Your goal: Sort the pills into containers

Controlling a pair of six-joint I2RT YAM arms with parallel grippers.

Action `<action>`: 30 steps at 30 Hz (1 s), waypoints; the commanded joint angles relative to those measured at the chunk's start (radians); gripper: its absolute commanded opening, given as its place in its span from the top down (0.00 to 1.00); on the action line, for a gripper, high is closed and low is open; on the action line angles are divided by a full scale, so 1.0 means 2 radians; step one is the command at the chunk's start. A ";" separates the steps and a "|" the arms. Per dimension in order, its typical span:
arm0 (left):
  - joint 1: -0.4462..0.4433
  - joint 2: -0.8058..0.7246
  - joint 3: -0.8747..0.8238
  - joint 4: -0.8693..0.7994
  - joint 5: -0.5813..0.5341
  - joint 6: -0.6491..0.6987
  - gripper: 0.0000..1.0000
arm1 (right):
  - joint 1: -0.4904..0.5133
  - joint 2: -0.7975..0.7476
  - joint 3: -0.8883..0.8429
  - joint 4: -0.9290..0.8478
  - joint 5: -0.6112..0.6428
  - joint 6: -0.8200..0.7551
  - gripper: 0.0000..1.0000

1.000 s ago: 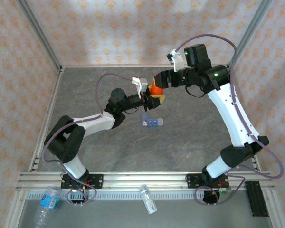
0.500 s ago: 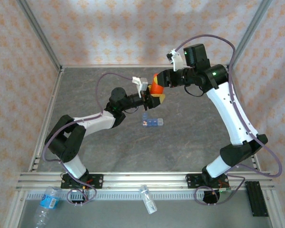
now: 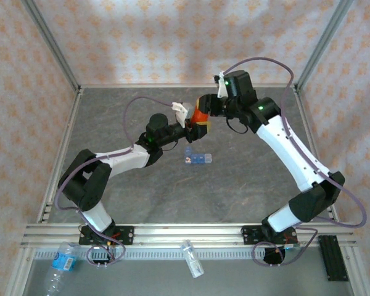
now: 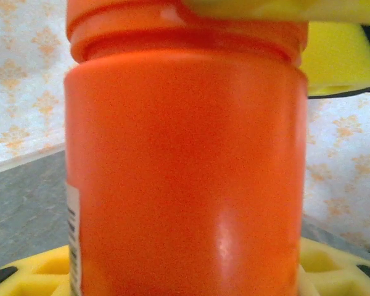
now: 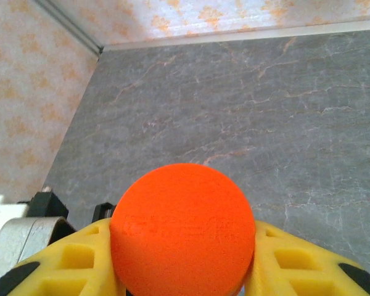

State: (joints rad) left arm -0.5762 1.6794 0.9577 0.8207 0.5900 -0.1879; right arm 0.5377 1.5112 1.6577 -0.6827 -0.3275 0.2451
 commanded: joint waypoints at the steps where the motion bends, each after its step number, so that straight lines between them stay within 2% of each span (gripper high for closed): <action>1: -0.003 -0.031 0.012 0.059 -0.037 0.012 1.00 | 0.016 0.000 -0.008 -0.013 0.012 0.033 0.58; 7: -0.003 -0.029 0.002 0.065 -0.033 0.013 1.00 | -0.008 -0.010 0.036 -0.029 -0.006 0.025 0.42; 14: -0.002 -0.034 -0.007 0.065 -0.015 0.014 1.00 | -0.038 -0.052 0.066 -0.043 -0.053 -0.006 0.13; 18: 0.000 -0.029 -0.009 0.094 0.034 0.002 1.00 | -0.048 -0.052 0.099 -0.085 -0.079 -0.057 0.11; 23: 0.001 -0.014 0.002 0.115 0.088 -0.038 1.00 | -0.052 -0.006 0.176 -0.181 -0.125 -0.136 0.12; 30: 0.001 -0.010 0.019 0.099 0.131 -0.048 1.00 | -0.052 0.042 0.239 -0.249 -0.133 -0.183 0.16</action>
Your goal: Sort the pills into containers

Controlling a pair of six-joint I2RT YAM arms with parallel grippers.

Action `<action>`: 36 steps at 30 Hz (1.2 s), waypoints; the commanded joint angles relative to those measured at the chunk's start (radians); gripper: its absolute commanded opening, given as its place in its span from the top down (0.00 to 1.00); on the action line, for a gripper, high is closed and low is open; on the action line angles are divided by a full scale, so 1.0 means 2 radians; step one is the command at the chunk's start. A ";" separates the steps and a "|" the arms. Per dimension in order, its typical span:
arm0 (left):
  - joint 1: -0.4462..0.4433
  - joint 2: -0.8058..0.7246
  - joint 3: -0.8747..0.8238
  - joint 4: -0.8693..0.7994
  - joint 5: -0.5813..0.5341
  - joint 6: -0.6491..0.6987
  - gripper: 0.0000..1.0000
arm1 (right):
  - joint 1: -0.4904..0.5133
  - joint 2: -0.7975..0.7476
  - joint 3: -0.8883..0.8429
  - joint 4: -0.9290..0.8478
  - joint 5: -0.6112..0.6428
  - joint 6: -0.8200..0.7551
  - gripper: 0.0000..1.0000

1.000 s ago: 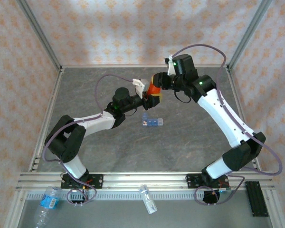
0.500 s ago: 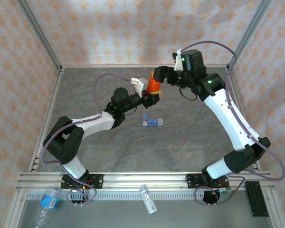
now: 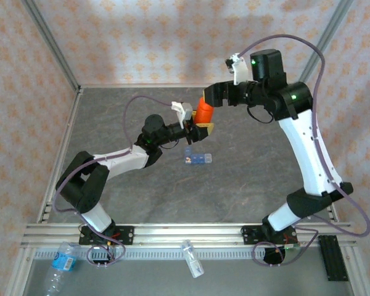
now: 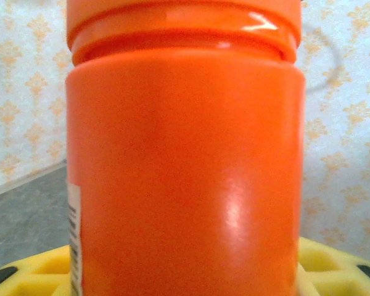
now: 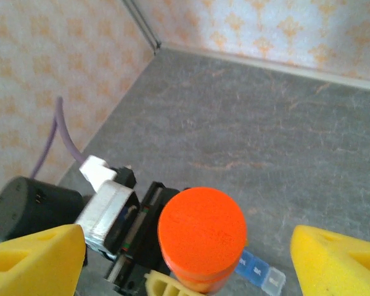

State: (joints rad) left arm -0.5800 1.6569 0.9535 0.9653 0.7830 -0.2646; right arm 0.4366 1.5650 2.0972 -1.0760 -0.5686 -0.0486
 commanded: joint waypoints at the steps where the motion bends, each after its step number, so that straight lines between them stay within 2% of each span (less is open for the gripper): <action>1: 0.003 0.000 0.023 0.023 0.038 -0.010 1.00 | -0.001 0.019 0.022 -0.054 -0.013 -0.038 0.16; 4: 0.003 0.000 0.025 0.020 0.041 -0.008 1.00 | -0.002 0.025 0.021 -0.056 -0.013 -0.039 0.17; 14: 0.003 0.003 0.027 0.016 0.040 -0.007 1.00 | -0.002 0.033 0.009 -0.051 -0.022 -0.032 0.33; 19: 0.003 0.003 0.028 0.016 0.038 -0.007 1.00 | -0.003 0.036 0.003 -0.050 -0.032 -0.028 0.46; 30: 0.002 0.001 0.035 0.005 0.025 0.001 1.00 | -0.002 0.025 -0.044 -0.021 -0.049 0.000 0.52; 36: 0.002 -0.010 0.031 -0.026 -0.019 0.030 1.00 | 0.007 0.007 -0.105 0.036 -0.002 0.079 0.52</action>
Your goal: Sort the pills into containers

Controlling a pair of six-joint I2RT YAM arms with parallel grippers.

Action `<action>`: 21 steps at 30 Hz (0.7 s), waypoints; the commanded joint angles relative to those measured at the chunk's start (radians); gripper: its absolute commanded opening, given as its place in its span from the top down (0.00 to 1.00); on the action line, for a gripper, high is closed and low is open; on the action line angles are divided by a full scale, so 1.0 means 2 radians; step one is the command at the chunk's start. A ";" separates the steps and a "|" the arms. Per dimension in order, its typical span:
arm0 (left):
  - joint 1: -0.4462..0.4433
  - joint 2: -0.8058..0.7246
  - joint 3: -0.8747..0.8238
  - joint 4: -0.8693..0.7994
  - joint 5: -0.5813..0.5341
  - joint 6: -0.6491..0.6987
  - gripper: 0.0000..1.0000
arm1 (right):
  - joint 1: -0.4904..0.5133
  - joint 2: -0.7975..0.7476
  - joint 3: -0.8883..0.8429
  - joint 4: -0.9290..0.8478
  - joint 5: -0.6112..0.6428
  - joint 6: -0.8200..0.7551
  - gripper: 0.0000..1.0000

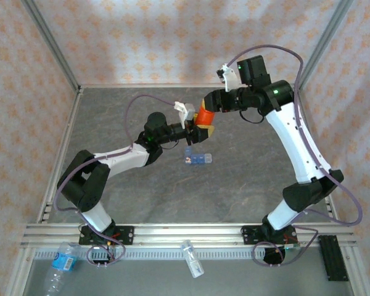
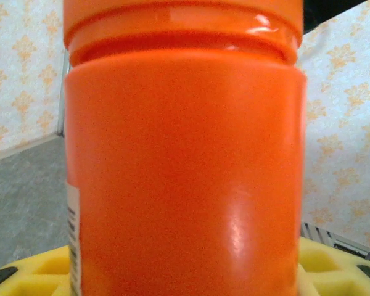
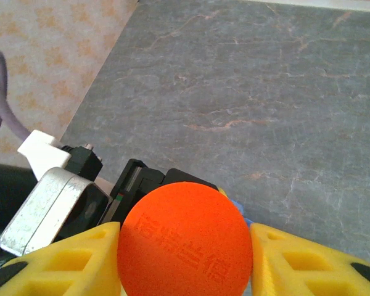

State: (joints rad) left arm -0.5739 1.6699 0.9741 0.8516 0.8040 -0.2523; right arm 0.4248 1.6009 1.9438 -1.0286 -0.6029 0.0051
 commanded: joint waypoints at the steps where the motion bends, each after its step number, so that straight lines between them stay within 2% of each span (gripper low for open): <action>1: -0.001 -0.020 0.017 0.031 -0.042 0.030 1.00 | 0.018 -0.016 -0.042 0.026 0.033 0.072 0.52; 6: -0.004 -0.031 0.005 0.022 -0.100 0.061 1.00 | 0.053 -0.033 -0.102 0.085 0.107 0.149 0.52; 11: -0.011 -0.038 0.002 0.001 -0.148 0.097 1.00 | 0.075 -0.036 -0.125 0.117 0.165 0.205 0.52; 18: -0.012 -0.031 0.001 -0.003 -0.163 0.100 1.00 | 0.081 -0.014 -0.091 0.111 0.180 0.213 0.51; 21: -0.012 -0.031 -0.002 -0.003 -0.163 0.100 1.00 | 0.076 -0.008 -0.057 0.092 0.179 0.199 0.45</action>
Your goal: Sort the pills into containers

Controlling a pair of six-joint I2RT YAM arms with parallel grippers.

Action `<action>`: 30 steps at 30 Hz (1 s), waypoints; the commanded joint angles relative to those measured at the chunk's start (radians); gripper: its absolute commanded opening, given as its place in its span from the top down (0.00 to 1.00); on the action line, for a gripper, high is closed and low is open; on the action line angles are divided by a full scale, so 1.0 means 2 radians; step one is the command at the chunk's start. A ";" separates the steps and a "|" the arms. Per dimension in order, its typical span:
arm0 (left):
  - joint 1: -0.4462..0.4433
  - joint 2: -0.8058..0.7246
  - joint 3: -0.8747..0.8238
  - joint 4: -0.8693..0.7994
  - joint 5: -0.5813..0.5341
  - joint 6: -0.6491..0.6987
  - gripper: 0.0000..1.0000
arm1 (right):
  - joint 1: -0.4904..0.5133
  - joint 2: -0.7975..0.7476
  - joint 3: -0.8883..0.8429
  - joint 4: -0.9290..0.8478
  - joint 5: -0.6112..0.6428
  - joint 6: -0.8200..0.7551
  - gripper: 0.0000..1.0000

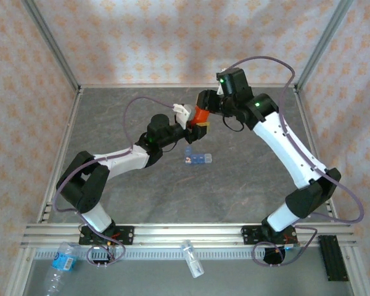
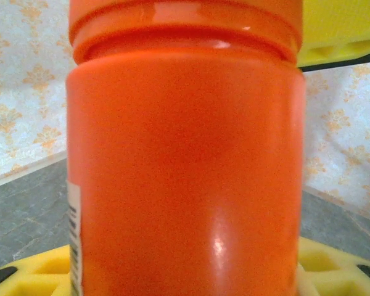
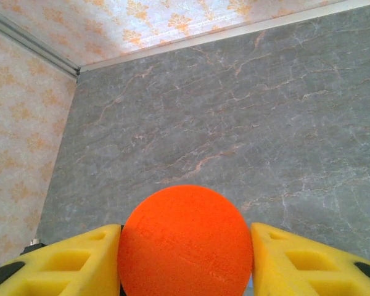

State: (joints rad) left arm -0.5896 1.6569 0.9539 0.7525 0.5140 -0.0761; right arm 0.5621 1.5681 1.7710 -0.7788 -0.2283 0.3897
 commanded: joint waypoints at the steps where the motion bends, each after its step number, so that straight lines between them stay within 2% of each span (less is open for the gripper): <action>1: -0.004 -0.025 0.007 0.047 -0.019 0.011 1.00 | 0.002 0.007 0.039 -0.038 -0.012 0.003 0.39; 7: -0.003 -0.024 -0.006 0.079 0.002 -0.003 1.00 | -0.048 -0.035 0.061 -0.033 -0.054 -0.018 0.16; 10: 0.000 -0.020 -0.010 0.104 0.034 -0.023 1.00 | -0.073 -0.053 0.073 -0.035 -0.106 -0.045 0.11; 16: 0.007 -0.003 0.003 0.164 0.116 -0.093 1.00 | -0.083 -0.026 0.141 -0.131 -0.203 -0.176 0.11; 19: 0.007 0.006 0.014 0.180 0.149 -0.128 1.00 | -0.083 -0.010 0.166 -0.172 -0.206 -0.218 0.11; 24: 0.008 0.008 0.023 0.174 0.175 -0.141 1.00 | -0.084 0.012 0.194 -0.201 -0.232 -0.248 0.11; 30: 0.008 0.011 0.029 0.172 0.181 -0.147 1.00 | -0.083 0.026 0.189 -0.204 -0.262 -0.251 0.14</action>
State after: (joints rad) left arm -0.5808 1.6733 0.9737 1.0260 0.8371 -0.3454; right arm 0.3962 1.6199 2.1368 -1.1576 -0.6964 -0.0757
